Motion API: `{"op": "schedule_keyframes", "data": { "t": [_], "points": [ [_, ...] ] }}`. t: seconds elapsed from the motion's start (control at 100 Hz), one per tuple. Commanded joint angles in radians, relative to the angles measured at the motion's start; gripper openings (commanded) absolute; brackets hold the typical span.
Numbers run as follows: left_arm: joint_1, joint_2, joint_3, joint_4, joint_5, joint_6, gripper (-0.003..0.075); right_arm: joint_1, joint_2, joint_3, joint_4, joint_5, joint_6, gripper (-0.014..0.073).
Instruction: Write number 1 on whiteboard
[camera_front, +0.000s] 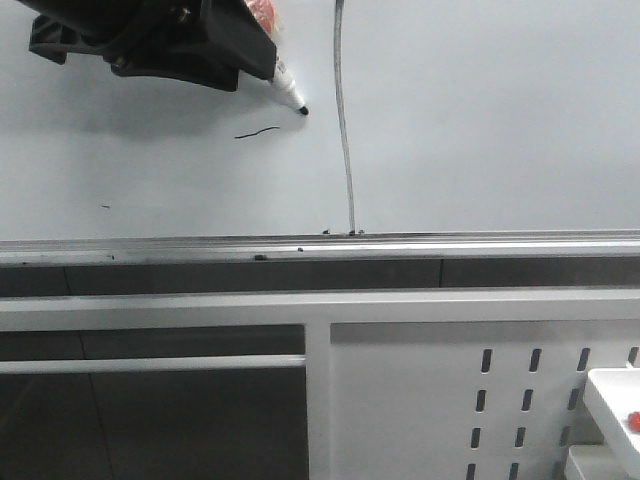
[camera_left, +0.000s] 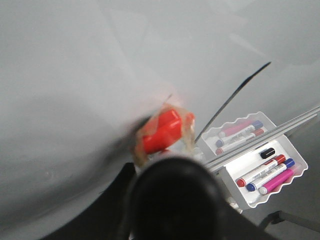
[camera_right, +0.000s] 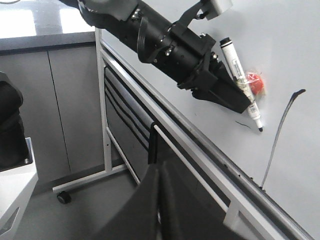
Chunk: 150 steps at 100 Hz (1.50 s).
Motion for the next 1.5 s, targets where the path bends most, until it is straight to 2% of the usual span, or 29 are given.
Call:
{"op": "schedule_keyframes", "data": {
  "t": [0.0, 0.2, 0.45, 0.67, 1.04, 1.49],
  "points": [
    [0.014, -0.035, -0.045, -0.005, -0.147, -0.008, 0.0256, -0.006, -0.001, -0.024, 0.018, -0.075, 0.003, -0.0049],
    [0.014, -0.035, -0.045, -0.003, -0.152, -0.008, 0.0330, -0.006, -0.001, -0.024, 0.018, -0.075, 0.003, -0.0049],
    [0.014, -0.035, -0.045, -0.003, -0.162, -0.008, 0.0348, -0.006, -0.001, -0.024, 0.020, -0.075, 0.003, -0.0049],
    [0.014, -0.037, -0.045, -0.003, -0.148, -0.008, 0.0492, -0.006, -0.001, -0.024, 0.025, -0.073, 0.003, -0.0049],
    [0.014, -0.128, 0.017, 0.026, -0.096, -0.008, 0.0495, -0.006, -0.001, -0.024, 0.025, -0.073, 0.003, -0.0049],
    [0.014, -0.389, 0.187, 0.029, -0.065, -0.008, 0.0492, -0.006, -0.014, -0.024, 0.026, -0.075, 0.003, -0.0050]
  ]
}}
